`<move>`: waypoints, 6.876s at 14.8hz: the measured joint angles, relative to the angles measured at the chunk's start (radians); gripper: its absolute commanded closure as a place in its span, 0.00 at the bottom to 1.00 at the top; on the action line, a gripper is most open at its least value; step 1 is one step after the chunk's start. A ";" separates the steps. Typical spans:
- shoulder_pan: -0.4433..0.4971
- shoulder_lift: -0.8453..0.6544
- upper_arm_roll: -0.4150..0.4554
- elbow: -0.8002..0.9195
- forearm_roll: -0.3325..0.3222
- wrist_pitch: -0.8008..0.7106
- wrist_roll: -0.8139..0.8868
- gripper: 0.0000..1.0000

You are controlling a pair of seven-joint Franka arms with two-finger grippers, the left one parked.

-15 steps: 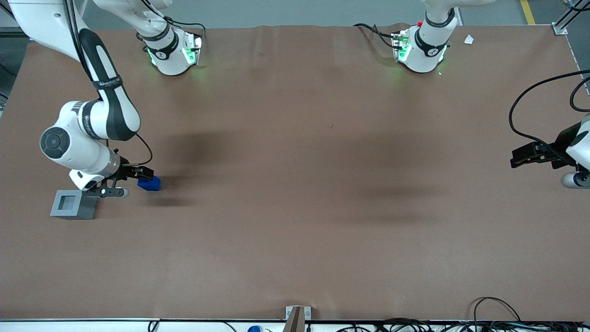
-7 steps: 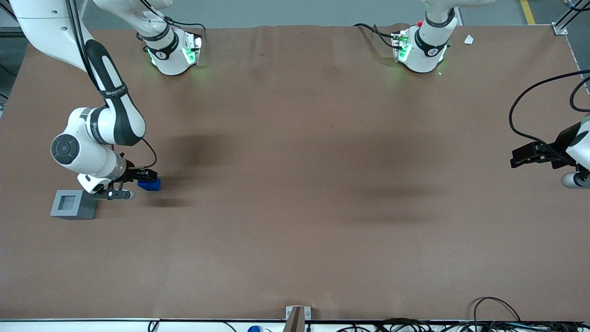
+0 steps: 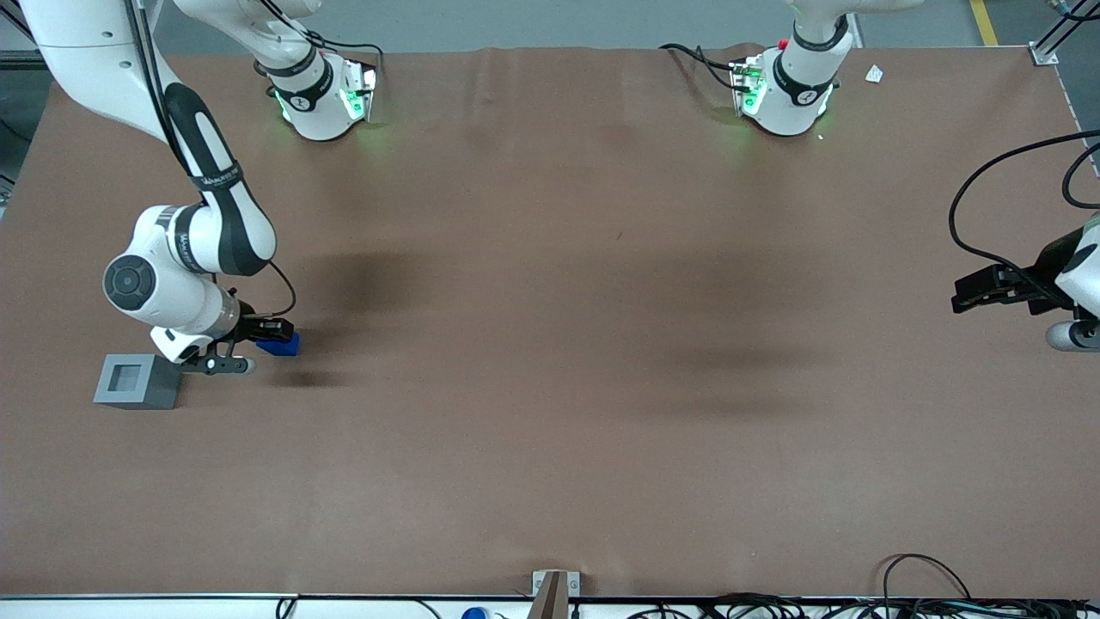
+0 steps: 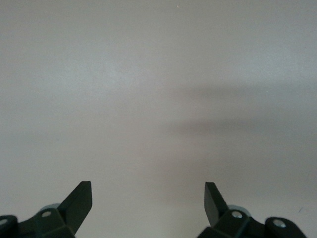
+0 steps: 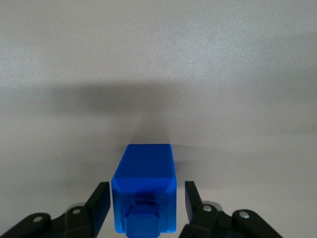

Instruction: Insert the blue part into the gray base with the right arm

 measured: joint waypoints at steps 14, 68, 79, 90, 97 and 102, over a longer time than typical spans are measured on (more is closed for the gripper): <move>-0.119 -0.024 -0.010 0.197 0.000 -0.303 -0.006 0.84; -0.336 0.272 -0.014 0.698 -0.073 -0.471 -0.301 0.95; -0.336 0.277 -0.014 0.708 -0.073 -0.469 -0.302 0.95; -0.336 0.299 -0.014 0.713 -0.073 -0.466 -0.303 0.30; -0.336 0.301 -0.013 0.720 -0.073 -0.475 -0.303 0.00; -0.327 0.278 0.005 0.772 -0.072 -0.663 -0.303 0.00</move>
